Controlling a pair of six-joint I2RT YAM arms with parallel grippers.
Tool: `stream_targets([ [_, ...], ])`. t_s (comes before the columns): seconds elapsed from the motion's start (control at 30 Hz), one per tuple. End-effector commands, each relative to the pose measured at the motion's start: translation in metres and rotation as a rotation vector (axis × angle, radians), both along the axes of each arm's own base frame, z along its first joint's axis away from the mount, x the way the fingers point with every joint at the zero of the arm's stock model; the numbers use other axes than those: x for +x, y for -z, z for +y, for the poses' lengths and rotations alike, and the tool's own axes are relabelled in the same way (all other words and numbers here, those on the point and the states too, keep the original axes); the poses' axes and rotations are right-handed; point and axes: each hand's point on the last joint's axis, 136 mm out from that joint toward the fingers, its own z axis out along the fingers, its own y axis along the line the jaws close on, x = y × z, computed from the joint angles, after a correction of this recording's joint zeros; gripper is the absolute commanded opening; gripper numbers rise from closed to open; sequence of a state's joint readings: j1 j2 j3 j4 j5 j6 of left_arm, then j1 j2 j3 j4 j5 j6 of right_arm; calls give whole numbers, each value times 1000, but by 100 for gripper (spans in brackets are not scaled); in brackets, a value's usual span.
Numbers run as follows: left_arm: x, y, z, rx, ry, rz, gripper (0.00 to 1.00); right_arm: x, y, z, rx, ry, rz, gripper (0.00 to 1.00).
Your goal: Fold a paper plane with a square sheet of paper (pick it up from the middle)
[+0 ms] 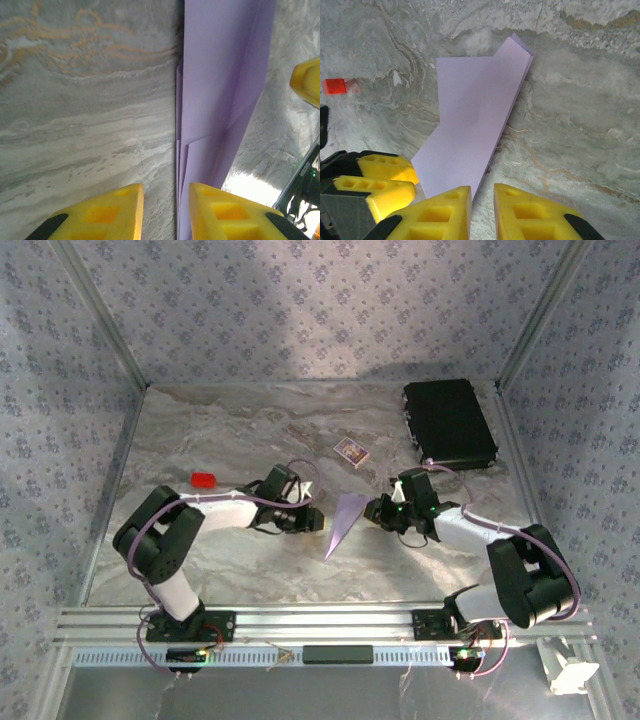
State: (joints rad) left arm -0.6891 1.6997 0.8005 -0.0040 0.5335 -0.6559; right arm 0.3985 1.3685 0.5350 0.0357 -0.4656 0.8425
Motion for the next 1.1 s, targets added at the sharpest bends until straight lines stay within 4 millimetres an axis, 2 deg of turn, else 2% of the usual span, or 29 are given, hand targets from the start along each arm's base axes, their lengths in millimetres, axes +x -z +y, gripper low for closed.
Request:
stream_targets([
  [0.0,1,-11,-14,-57,55,0,30,-6,4,0,-15,4,27,20],
  [0.27,-1,-10,-27,-83,90,29,32,-14,10,18,-4,-56,42,20],
  [0.73,-11,15,-27,-8,104,87,28,-26,18,33,-6,-112,67,19],
  [1.07,-18,11,-42,-43,152,105,29,-35,24,46,13,-161,89,18],
])
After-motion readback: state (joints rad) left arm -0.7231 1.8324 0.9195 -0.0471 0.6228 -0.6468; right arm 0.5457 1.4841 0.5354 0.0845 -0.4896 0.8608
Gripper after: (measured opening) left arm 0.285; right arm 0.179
